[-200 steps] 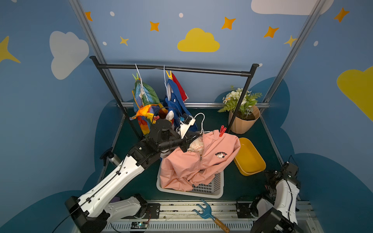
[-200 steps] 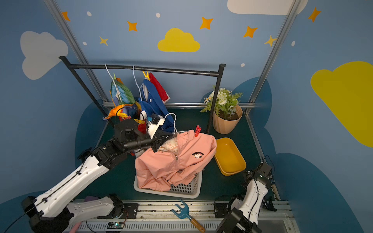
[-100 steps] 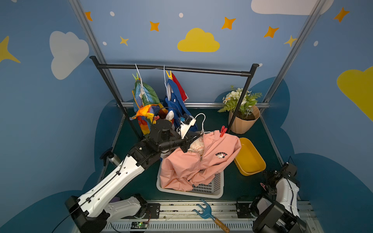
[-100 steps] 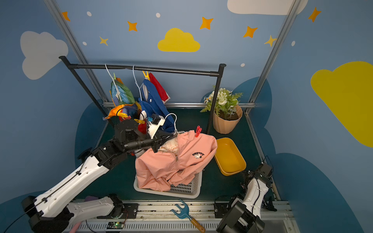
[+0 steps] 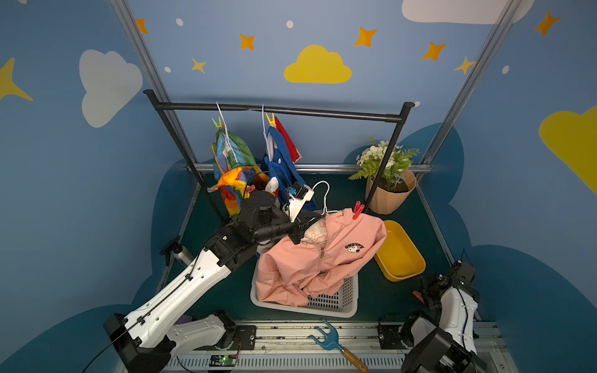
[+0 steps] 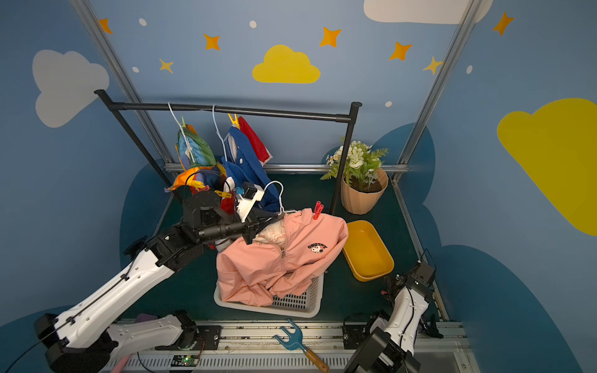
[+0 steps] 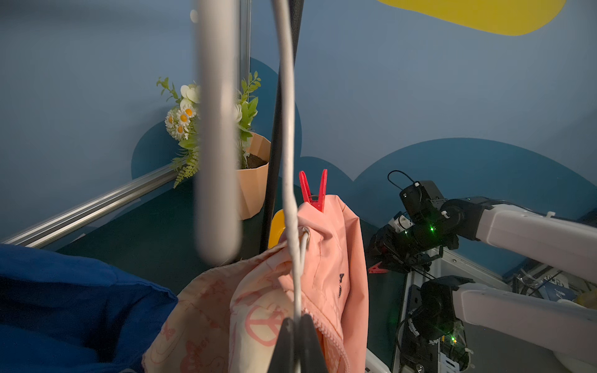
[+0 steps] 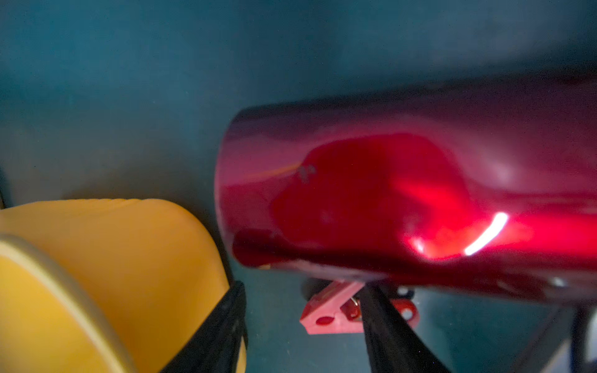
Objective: Remove the clothespins securing jackets to the hanger
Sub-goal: Pick up the clothespin from the center of the board.
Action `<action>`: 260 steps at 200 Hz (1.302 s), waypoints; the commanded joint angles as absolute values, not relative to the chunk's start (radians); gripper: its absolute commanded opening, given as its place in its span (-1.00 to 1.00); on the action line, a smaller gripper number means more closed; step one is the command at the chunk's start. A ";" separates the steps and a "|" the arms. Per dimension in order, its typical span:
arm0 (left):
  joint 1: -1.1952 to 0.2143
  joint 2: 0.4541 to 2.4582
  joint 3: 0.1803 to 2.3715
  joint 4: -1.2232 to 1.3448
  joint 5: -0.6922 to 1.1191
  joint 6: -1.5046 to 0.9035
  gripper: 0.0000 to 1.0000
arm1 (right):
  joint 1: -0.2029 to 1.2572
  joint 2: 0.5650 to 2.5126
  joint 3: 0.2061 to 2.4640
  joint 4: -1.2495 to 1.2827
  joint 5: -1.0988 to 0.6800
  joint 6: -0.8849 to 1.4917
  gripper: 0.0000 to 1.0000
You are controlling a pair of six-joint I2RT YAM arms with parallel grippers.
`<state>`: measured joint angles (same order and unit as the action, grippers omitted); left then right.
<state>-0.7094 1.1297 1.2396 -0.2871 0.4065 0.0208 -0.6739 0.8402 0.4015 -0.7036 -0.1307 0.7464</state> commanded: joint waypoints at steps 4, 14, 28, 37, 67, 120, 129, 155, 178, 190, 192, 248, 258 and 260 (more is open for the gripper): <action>-0.712 1.118 1.270 -0.234 0.413 0.020 -0.92 | -0.669 0.838 0.381 -0.724 -0.112 0.747 0.06; -0.712 1.117 1.270 -0.235 0.413 0.019 -0.93 | -0.670 0.834 0.378 -0.729 -0.112 0.757 0.01; -0.712 1.116 1.270 -0.231 0.416 0.017 -0.93 | -0.669 0.823 0.372 -0.734 -0.108 0.767 -0.09; -0.712 1.115 1.271 -0.232 0.418 0.017 -0.93 | -0.670 0.816 0.373 -0.740 -0.103 0.772 -0.14; -0.712 1.109 1.272 -0.238 0.416 0.018 -0.93 | -0.668 0.812 0.379 -0.761 -0.109 0.780 -0.31; -0.712 1.099 1.264 -0.234 0.401 0.017 -0.93 | -0.588 0.801 0.392 -0.796 -0.129 0.782 -0.53; -0.712 1.096 1.261 -0.236 0.392 0.020 -0.93 | -0.552 0.792 0.394 -0.802 -0.124 0.785 -0.55; -0.712 1.090 1.255 -0.241 0.372 0.019 -0.93 | -0.430 0.767 0.391 -0.819 -0.087 0.812 -0.61; -0.712 1.077 1.231 -0.223 0.362 0.007 -0.93 | -0.313 0.788 0.391 -0.822 -0.061 0.831 -0.63; -0.712 1.068 1.222 -0.225 0.357 0.005 -0.93 | -0.243 0.798 0.409 -0.828 -0.037 0.844 -0.64; -0.712 1.065 1.222 -0.225 0.355 0.006 -0.93 | -0.233 0.800 0.412 -0.829 -0.035 0.847 -0.64; -0.712 1.058 1.208 -0.217 0.367 -0.005 -0.93 | -0.149 0.768 0.449 -0.906 0.046 0.876 -0.54; -0.712 1.052 1.201 -0.218 0.358 -0.002 -0.93 | -0.143 0.789 0.437 -0.878 0.008 0.880 -0.56; -0.711 1.050 1.200 -0.218 0.356 0.000 -0.93 | -0.139 0.797 0.436 -0.877 0.004 0.880 -0.55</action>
<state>-0.7097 1.0771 1.2110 -0.2764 0.3649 0.0059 -0.1547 0.7795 0.4335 -0.8715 0.0101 0.8619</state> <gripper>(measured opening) 0.049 0.227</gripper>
